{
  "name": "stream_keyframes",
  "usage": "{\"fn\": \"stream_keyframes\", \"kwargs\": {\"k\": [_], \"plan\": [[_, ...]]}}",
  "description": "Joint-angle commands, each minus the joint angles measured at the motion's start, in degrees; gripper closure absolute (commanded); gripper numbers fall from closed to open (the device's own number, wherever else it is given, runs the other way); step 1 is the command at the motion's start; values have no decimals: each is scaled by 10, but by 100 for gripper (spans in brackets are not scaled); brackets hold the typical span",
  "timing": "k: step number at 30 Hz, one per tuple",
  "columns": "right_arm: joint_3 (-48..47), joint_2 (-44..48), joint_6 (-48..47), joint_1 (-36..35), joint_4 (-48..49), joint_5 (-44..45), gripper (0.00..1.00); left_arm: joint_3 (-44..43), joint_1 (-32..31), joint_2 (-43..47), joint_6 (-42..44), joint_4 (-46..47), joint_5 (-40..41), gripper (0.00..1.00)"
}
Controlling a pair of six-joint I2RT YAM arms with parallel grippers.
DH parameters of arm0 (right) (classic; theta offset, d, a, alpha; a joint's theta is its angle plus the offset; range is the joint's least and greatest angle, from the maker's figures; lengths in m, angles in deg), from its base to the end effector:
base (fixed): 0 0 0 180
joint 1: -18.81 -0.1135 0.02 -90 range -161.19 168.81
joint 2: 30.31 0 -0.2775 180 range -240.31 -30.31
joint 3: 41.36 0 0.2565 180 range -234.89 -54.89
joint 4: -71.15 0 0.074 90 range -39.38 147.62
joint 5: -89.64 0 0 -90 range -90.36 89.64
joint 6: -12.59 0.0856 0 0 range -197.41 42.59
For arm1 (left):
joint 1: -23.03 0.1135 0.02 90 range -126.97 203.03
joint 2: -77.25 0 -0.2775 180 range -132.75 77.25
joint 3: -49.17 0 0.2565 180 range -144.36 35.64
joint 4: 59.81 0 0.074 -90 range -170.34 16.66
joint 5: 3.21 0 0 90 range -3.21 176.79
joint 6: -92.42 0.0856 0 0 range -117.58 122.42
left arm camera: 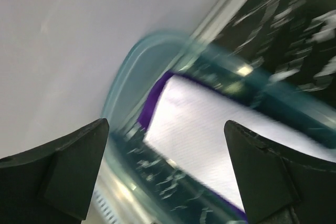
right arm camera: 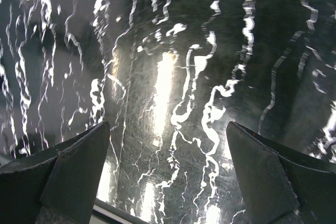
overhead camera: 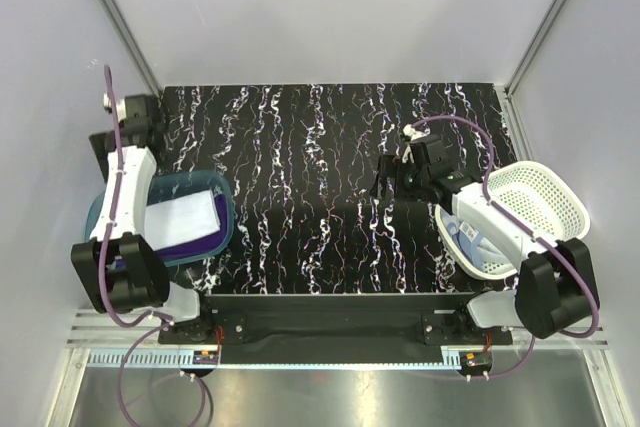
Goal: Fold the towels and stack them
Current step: Neatly place the folded towel into the bin, then grab crumpled towel
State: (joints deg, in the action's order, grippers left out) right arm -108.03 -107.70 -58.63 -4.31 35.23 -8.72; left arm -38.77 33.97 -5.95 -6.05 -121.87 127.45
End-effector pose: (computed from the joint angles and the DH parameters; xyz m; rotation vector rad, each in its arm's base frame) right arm 0.2898 0.1373 0.2212 -0.1630 2.4317 0.5125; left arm 0.3014 0.1151 0.2933 -0.6730 2.3620 0.9199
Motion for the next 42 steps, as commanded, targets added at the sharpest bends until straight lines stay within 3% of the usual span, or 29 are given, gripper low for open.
{"fn": "stream_keyframes", "kwargs": {"k": [1,6,11,15,18,20,22,30,34,40,41,42], "plan": [[-39,33,56,-1,-16,69,0,-70,-52,24,-41,-32,-106,1],[-105,22,78,53,-122,164,0,-94,-237,44,-31,-5,-113,1],[-143,-14,94,193,-200,252,0,-104,-436,51,-29,25,-118,1],[-147,-35,107,272,-245,241,0,-45,-541,88,-51,87,-159,1],[-134,-63,168,282,-292,237,0,21,-598,123,-119,170,-211,1],[-115,-87,211,282,-316,269,0,69,-645,131,-136,204,-204,1],[-92,-92,246,284,-332,298,0,90,-669,130,-140,216,-198,1],[-26,-78,292,290,-235,248,0,107,-673,161,-100,238,-163,1],[2,-32,276,291,-184,241,1,109,-673,182,-99,237,-211,1],[14,-13,279,298,-194,284,14,106,-673,182,-72,227,-234,1],[22,-14,279,301,-183,284,24,103,-673,182,-70,223,-235,1],[31,-14,274,308,-173,274,26,98,-674,183,-67,220,-240,1]]}}
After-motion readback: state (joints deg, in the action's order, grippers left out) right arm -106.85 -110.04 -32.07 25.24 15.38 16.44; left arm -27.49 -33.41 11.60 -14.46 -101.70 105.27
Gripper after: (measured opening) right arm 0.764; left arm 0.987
